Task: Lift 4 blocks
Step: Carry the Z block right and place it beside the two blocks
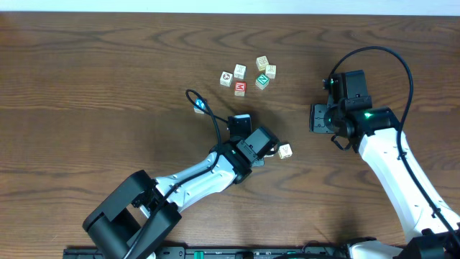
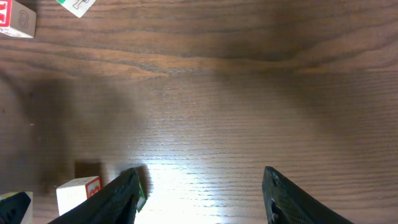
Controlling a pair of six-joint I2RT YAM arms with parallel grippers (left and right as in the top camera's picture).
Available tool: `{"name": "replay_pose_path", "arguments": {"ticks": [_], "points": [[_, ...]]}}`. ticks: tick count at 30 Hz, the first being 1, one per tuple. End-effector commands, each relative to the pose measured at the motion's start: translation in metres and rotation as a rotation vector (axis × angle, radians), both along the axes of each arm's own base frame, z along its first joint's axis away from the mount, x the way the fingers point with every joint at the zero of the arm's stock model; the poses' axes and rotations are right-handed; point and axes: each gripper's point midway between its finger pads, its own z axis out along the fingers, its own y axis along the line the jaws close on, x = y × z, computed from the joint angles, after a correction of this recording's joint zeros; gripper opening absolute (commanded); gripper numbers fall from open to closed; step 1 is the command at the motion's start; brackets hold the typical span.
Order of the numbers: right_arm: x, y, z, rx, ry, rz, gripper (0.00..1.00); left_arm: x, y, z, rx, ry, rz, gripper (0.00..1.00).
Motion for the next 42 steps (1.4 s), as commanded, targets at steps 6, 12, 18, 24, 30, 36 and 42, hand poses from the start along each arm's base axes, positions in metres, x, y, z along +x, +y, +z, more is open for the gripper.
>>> {"name": "replay_pose_path", "arguments": {"ticks": [6, 12, 18, 24, 30, 36, 42], "points": [[-0.001, -0.005, -0.002, -0.006, 0.005, -0.023, 0.61, 0.005, -0.009, -0.007, -0.011, -0.004, 0.0, 0.19], [0.0, -0.007, -0.002, -0.005, 0.006, -0.029, 0.61, 0.003, -0.022, -0.012, -0.014, 0.001, -0.116, 0.19], [0.0, -0.007, -0.002, -0.005, 0.006, -0.029, 0.61, 0.003, -0.029, -0.01, -0.027, -0.006, -0.174, 0.19], [-0.001, -0.007, -0.002, -0.005, 0.007, -0.029, 0.6, 0.003, -0.033, -0.009, -0.044, -0.008, -0.183, 0.23], [-0.001, -0.007, -0.003, -0.006, 0.01, -0.028, 0.61, 0.003, -0.032, -0.01, -0.037, -0.005, -0.181, 0.25], [-0.001, -0.007, -0.003, -0.006, 0.01, -0.028, 0.61, 0.003, -0.032, -0.01, -0.036, -0.006, -0.181, 0.27], [-0.001, -0.007, -0.003, -0.006, 0.01, -0.028, 0.6, 0.005, -0.03, -0.009, -0.028, -0.016, -0.173, 0.32]]}}
